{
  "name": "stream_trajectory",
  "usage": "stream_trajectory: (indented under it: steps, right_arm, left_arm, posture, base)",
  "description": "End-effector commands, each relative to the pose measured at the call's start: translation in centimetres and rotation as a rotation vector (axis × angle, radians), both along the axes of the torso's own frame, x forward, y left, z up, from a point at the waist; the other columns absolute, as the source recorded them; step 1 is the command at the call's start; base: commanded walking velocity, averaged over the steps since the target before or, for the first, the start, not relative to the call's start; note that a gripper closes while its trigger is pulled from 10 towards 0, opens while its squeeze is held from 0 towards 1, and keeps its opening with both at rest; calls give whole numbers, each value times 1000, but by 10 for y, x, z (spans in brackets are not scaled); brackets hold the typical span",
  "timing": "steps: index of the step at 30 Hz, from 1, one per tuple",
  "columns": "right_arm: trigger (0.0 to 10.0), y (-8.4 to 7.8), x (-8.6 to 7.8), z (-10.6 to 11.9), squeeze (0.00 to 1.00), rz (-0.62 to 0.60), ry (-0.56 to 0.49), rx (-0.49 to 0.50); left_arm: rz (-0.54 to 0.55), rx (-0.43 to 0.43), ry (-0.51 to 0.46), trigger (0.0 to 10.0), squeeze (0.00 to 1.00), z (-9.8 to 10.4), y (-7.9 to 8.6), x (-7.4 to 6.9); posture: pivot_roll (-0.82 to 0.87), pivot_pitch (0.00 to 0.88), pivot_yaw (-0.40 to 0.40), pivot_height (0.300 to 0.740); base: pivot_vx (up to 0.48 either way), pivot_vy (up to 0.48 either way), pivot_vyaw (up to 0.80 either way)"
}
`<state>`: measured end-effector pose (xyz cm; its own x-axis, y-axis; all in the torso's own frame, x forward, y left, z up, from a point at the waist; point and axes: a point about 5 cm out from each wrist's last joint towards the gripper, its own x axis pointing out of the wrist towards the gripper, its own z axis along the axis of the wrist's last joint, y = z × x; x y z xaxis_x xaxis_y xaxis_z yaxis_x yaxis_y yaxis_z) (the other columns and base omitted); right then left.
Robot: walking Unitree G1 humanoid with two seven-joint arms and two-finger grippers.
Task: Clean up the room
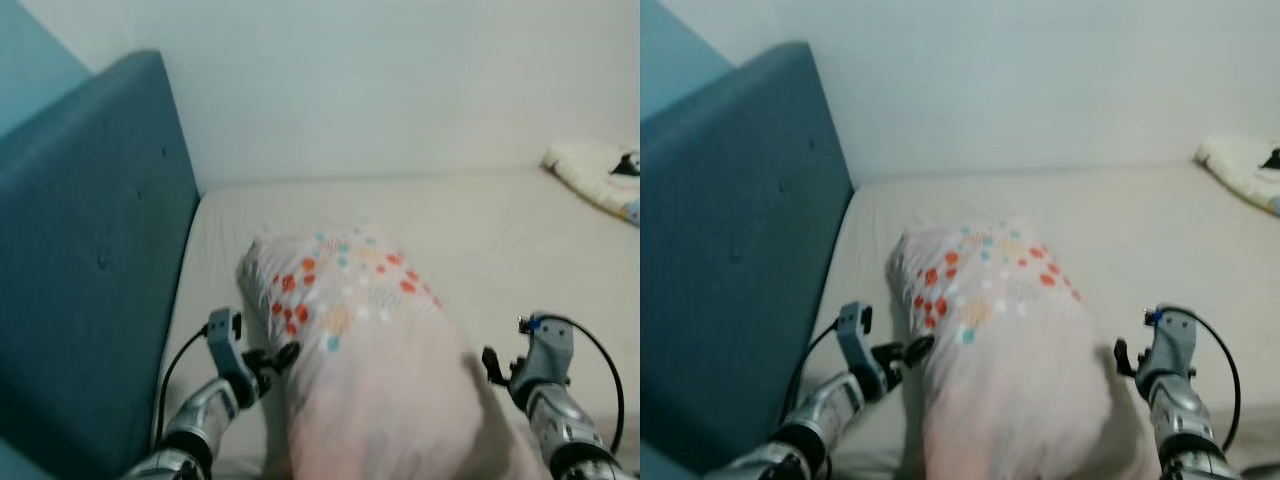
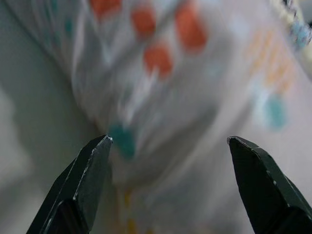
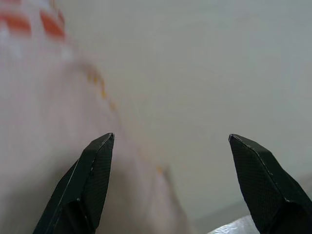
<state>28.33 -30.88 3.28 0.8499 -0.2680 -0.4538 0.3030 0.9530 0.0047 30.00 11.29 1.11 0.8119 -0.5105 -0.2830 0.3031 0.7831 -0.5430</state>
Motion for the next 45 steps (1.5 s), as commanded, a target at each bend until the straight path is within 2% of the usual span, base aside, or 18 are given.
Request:
stream_trajectory:
  steps: [1, 9, 14, 27, 29, 30, 33, 35, 36, 37, 41, 43, 45]
  right_arm:
    - [10000, 5, 3, 1, 0, 6, -18, 18]
    - [10000, 11, 6, 1, 0, 27, -24, 23]
    - [10000, 24, 8, -4, 0, 74, -9, 28]
    - [10000, 33, 14, -1, 0, 106, -39, 27]
    - [10000, 33, 15, -1, 0, 110, -43, 23]
    - [10000, 33, 15, -1, 0, 110, -43, 23]
    - [10000, 32, 14, -1, 0, 109, -39, 20]
    - [10000, 32, 14, -1, 0, 109, -39, 20]
    - [10000, 33, 12, -4, 0, 109, -23, 19]
    - [10000, 33, 12, -5, 0, 109, -18, 19]
    - [10000, 34, 11, -7, 0, 108, -10, 18]
    - [10000, 33, 9, -8, 0, 100, -11, 19]
    - [10000, 33, 9, -8, 0, 100, -11, 19]
  left_arm:
    - [-28, 24, -13, 10000, 0, -1, -1, -2]
    - [-38, -30, -44, 10000, 0, 5, -6, 1]
    - [-3, -146, -74, 10000, 0, 22, -18, 13]
    - [-46, -208, -121, 10000, 0, 41, -41, 23]
    - [-1, -283, -104, 10000, 0, 46, -45, 27]
    - [-1, -283, -104, 10000, 0, 46, -45, 27]
    - [44, -377, -96, 10000, 0, 54, -47, 32]
    - [44, -377, -96, 10000, 0, 54, -47, 32]
    - [40, -436, -75, 10000, 0, 60, -56, 35]
    - [34, -449, -66, 10000, 0, 61, -60, 36]
    - [20, -458, -35, 10000, 0, 62, -69, 34]
    - [-28, -395, 0, 10000, 0, 58, -85, 29]
    - [-28, -395, 0, 10000, 0, 58, -85, 29]
  posture:
    - [-127, 0, 2, 565]
    - [-119, 0, -1, 535]
    - [-117, 0, -3, 501]
    - [-119, 0, 1, 496]
    - [-123, 0, 4, 496]
    - [-123, 0, 4, 496]
    - [-122, 0, 5, 496]
    - [-122, 0, 5, 496]
    - [-115, 0, 4, 496]
    - [-115, 0, 5, 496]
    - [-119, 0, 10, 496]
    - [-127, 0, 17, 496]
    - [-127, 0, 17, 496]
  base:
    - [0, 0, 0]
    - [0, 0, 0]
    - [0, 0, 0]
    - [0, 0, 0]
    - [0, 0, 0]
    - [0, 0, 0]
    - [0, 0, 0]
    - [0, 0, 0]
    - [0, 0, 0]
    - [0, 0, 0]
    - [0, 0, 0]
    - [0, 0, 0]
    - [0, 0, 0]
